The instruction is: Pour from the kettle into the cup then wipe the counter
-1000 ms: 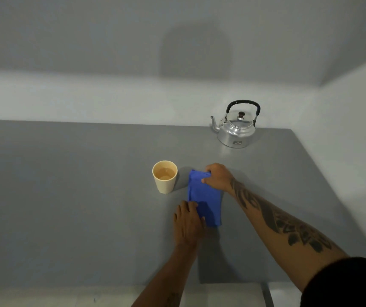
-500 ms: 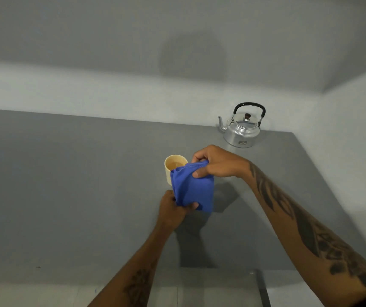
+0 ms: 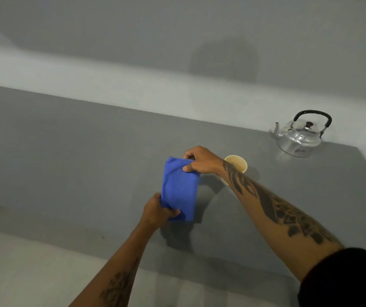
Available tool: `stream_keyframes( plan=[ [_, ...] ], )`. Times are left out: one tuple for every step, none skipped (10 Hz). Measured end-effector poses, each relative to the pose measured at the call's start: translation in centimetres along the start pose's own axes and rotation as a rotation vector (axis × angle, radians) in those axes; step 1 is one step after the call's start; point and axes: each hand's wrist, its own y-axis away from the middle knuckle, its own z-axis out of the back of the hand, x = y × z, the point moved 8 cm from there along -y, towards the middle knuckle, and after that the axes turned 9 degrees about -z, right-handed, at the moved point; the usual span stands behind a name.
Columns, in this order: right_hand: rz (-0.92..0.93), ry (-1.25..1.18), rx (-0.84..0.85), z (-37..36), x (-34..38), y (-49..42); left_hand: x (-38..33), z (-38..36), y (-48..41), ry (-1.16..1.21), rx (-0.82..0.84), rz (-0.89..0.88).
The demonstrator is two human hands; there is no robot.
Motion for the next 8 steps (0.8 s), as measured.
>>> stream_keyframes(
  plan=[
    [-0.081, 0.092, -0.023, -2.8, -0.8, -2.7, 1.4, 0.5, -0.4, -0.061, -0.018, 0.088],
    [-0.192, 0.134, -0.036, -4.6, -2.1, -4.5, 1.2, 0.4, -0.8, -0.146, -0.022, 0.058],
    [-0.266, 0.148, -0.061, -5.7, -3.3, -5.8, 0.9, 0.2, -1.0, -0.241, -0.039, 0.027],
    [-0.294, 0.191, -0.071, -6.5, -4.0, -6.5, 0.7, 0.1, -0.5, -0.415, -0.018, 0.027],
    [-0.247, 0.308, -0.186, -6.4, -3.8, -6.6, -0.6, 1.2, 0.0, -0.721, -0.11, -0.073],
    [-0.108, 0.224, -0.204, -7.1, -1.9, -6.1, -1.7, 0.3, -0.1, -0.766, -0.024, -0.258],
    [-0.047, 0.239, -0.004, -9.7, -1.0, -5.8, -1.7, -1.1, 0.2, -0.76, 0.134, -0.29],
    [-0.075, 0.201, -0.004, -9.0, -0.7, -5.7, -3.7, -0.4, -0.7, -0.758, 0.101, -0.317]
  ],
)
